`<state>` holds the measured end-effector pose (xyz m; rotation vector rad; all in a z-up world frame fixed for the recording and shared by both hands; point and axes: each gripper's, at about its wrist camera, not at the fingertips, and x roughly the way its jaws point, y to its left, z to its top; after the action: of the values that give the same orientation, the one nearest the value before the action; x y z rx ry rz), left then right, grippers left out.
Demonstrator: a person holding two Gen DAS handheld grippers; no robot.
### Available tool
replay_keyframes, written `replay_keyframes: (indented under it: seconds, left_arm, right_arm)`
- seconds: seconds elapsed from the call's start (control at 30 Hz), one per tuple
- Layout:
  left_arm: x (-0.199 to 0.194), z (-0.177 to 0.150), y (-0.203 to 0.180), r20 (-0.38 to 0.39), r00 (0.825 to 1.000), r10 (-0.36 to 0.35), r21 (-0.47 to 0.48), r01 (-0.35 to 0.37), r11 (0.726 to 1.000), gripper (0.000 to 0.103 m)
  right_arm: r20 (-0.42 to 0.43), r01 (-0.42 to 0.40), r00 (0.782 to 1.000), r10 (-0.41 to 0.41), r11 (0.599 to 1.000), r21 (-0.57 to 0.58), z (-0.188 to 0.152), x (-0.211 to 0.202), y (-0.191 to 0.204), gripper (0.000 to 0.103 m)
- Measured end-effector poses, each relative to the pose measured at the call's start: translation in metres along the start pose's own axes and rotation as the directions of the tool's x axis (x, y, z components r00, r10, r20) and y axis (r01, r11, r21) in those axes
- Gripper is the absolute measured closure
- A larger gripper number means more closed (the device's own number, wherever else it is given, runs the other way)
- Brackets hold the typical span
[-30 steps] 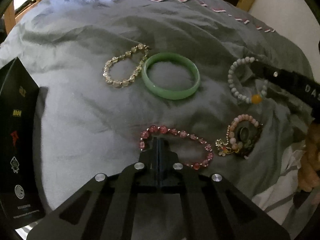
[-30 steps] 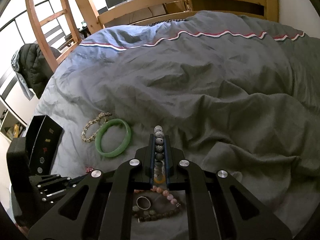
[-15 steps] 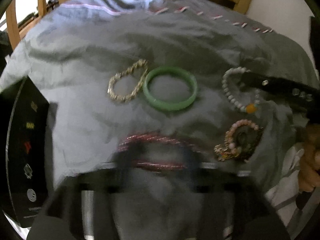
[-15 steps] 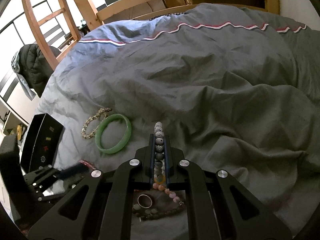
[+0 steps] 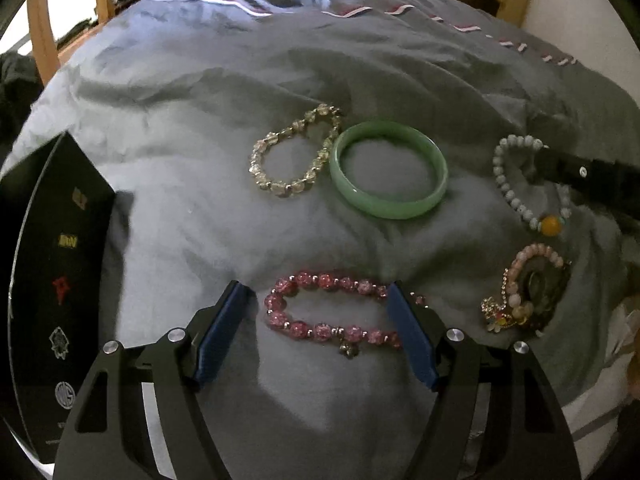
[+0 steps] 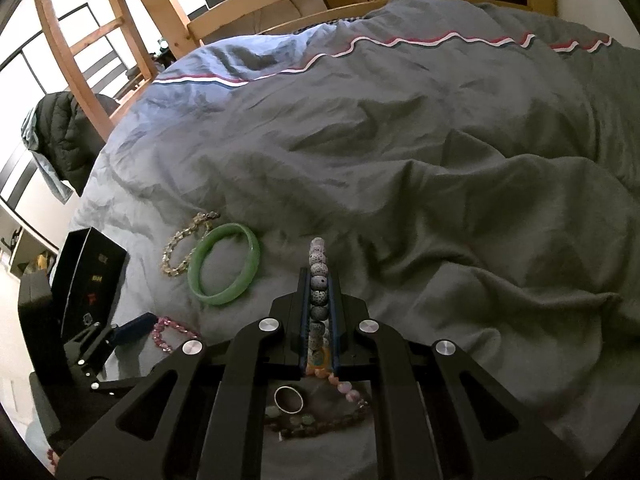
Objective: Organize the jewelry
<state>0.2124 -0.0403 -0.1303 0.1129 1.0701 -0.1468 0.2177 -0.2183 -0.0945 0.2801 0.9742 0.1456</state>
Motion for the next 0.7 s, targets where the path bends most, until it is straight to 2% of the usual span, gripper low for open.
replay_keyframes:
  seconds: [0.03, 0.1, 0.13, 0.17, 0.27, 0.43, 0.57, 0.7]
  left_arm:
    - [0.000, 0.000, -0.001, 0.001, 1.000, -0.007, 0.007, 0.007, 1.000, 0.043]
    - [-0.001, 0.001, -0.001, 0.001, 1.000, -0.015, 0.010, 0.015, 1.000, 0.068]
    - [-0.002, 0.001, 0.000, -0.002, 1.000, -0.022, 0.005, 0.022, 1.000, 0.076]
    - [-0.002, 0.001, 0.001, -0.006, 1.000, -0.028, -0.001, 0.028, 1.000, 0.092]
    - [-0.002, 0.002, 0.007, -0.019, 0.998, -0.058, -0.037, 0.058, 0.998, 0.095]
    - [-0.013, 0.000, 0.010, 0.011, 0.996, -0.088, -0.058, 0.089, 0.994, 0.096]
    - [-0.032, 0.001, 0.011, 0.048, 0.991, -0.122, -0.084, 0.126, 0.989, 0.096]
    - [-0.059, -0.007, 0.007, 0.088, 0.988, -0.126, -0.077, 0.133, 0.988, 0.096]
  right_arm:
    - [0.000, 0.002, 1.000, -0.002, 1.000, -0.001, 0.000, 0.000, 0.000, 0.094]
    - [0.000, 0.006, 1.000, -0.006, 1.000, -0.002, 0.000, 0.000, 0.000, 0.094]
    - [0.001, 0.006, 1.000, -0.006, 1.000, -0.002, 0.000, -0.001, 0.001, 0.094]
    - [0.002, 0.007, 1.000, -0.007, 1.000, -0.005, 0.000, -0.001, 0.002, 0.094]
    - [0.006, 0.012, 1.000, -0.012, 1.000, -0.014, -0.001, -0.003, 0.004, 0.094]
    - [0.017, 0.016, 1.000, -0.016, 1.000, -0.016, -0.005, -0.015, 0.005, 0.094]
    - [0.034, 0.005, 0.999, -0.004, 1.000, -0.029, -0.009, -0.035, 0.011, 0.094]
    - [0.059, 0.008, 0.998, -0.003, 0.997, -0.082, -0.015, -0.061, 0.024, 0.094]
